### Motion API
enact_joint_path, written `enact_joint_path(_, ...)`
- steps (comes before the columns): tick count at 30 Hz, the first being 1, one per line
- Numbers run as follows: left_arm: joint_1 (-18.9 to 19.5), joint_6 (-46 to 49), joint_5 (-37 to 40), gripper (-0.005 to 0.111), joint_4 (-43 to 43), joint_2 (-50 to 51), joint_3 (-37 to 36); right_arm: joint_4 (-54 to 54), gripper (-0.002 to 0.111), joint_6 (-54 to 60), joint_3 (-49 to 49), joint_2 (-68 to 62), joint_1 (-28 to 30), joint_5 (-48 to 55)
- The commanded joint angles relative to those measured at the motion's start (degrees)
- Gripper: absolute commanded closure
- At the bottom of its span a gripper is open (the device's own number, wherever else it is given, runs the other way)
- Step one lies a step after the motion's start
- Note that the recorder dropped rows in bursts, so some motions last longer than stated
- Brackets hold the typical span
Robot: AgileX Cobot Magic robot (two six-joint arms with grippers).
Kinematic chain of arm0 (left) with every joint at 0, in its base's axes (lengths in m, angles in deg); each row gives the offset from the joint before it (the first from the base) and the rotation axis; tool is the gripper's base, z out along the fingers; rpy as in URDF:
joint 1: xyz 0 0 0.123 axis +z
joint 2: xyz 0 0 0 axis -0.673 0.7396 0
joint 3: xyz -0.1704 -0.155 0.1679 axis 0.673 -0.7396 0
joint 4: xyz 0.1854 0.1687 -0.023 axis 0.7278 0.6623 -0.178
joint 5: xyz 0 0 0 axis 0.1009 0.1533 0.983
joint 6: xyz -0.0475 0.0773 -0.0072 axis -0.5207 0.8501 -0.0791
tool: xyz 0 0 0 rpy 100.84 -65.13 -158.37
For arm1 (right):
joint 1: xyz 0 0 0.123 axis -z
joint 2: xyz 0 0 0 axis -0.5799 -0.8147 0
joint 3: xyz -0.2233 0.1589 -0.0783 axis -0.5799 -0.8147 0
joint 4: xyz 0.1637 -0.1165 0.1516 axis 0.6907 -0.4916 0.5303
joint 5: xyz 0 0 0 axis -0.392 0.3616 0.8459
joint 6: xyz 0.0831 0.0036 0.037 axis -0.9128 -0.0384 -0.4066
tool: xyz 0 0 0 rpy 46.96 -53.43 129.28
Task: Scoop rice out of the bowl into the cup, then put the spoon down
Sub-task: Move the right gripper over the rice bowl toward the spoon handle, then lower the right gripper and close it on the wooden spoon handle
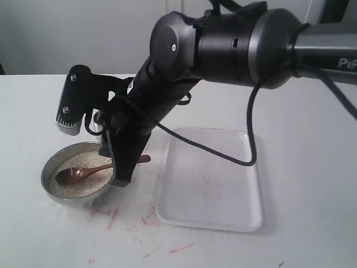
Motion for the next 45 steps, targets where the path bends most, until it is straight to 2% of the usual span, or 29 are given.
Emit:
enact_joint_path(1,-0.12,-0.33,1.91,0.092,0.00,-0.17,-0.53,-1.66,0.108,0.77,0.27,-2.13,-0.03,-2.09)
enact_joint_path(4,-0.12,-0.33,1.91,0.092,0.00,-0.17,-0.53,-4.33,0.103,0.77,0.27,-3.64,-0.03,-2.03)
enact_joint_path(8,-0.12,-0.33,1.91,0.092,0.00,-0.17,-0.53,-6.96,0.086,0.77,0.27,-4.84,-0.03,-1.19)
enact_joint_path(12,-0.12,-0.33,1.91,0.092,0.00,-0.17,-0.53,-8.11,0.075,0.77,0.27,-4.85,-0.03,-2.54)
enact_joint_path(19,-0.12,-0.33,1.91,0.092,0.00,-0.17,-0.53,-15.92,0.074,0.77,0.27,-5.32,-0.03,-3.80)
enact_joint_path(23,-0.12,-0.33,1.91,0.092,0.00,-0.17,-0.53,-16.01,0.074,0.66,0.27,-5.51,-0.03,-3.66)
enact_joint_path(30,-0.12,-0.33,1.91,0.092,0.00,-0.17,-0.53,-15.90,0.055,0.53,0.27,-5.98,-0.70,-5.69)
enact_joint_path(39,-0.12,-0.33,1.91,0.092,0.00,-0.17,-0.53,-20.34,0.054,0.02,0.27,-9.32,-3.83,-8.91)
enact_joint_path(45,-0.12,-0.33,1.91,0.092,0.00,-0.17,-0.53,-25.05,0.054,-4.70,0.27,-9.57,-3.97,-9.13)
